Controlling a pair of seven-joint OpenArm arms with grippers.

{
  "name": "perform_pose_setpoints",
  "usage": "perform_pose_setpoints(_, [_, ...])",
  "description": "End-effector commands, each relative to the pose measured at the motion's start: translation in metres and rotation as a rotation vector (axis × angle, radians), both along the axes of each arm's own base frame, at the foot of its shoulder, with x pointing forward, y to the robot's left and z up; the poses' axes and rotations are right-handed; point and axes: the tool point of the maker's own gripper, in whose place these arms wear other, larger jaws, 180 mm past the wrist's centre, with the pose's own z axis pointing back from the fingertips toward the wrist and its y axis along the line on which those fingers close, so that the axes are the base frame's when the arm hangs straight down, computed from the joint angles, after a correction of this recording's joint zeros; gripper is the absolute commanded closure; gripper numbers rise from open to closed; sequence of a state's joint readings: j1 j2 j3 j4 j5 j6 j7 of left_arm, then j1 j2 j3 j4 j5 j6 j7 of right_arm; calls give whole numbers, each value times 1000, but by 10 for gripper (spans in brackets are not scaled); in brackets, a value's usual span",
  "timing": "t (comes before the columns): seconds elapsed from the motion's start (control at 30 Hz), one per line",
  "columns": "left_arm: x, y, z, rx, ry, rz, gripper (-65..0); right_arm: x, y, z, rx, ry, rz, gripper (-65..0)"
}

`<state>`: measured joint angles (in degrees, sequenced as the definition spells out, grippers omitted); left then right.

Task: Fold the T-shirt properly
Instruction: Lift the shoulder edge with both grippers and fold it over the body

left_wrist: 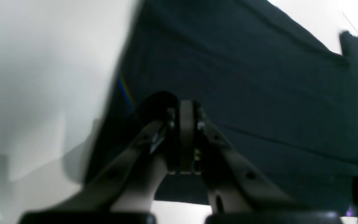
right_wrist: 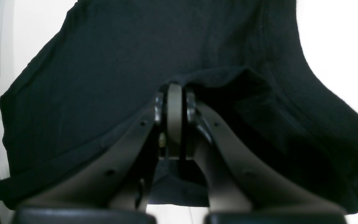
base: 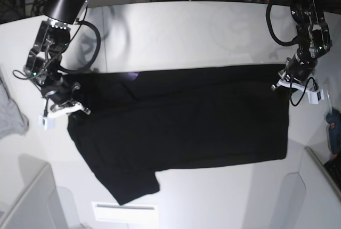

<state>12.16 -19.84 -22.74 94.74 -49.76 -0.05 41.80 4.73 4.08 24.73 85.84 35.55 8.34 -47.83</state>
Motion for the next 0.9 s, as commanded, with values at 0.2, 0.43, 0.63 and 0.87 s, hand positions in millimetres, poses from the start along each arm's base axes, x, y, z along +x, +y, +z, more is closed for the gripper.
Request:
perform_pose_setpoints(0.2, [8, 9, 14, 22, -46, 7, 0, 11, -5, 16, -11, -54, -7, 0])
perform_pose_setpoints(0.43, [8, 9, 14, 22, -46, 7, -38, 11, -8, 16, -11, -58, -16, -119])
perform_pose_setpoints(0.63, [11, 11, 20, 27, -68, 12, -313, 12, -10, 27, -26, -101, -27, -216])
perform_pose_setpoints(0.87, [15, 43, 68, 68, -196, 98, -492, -17, -17, 52, -83, -180, -92, -216])
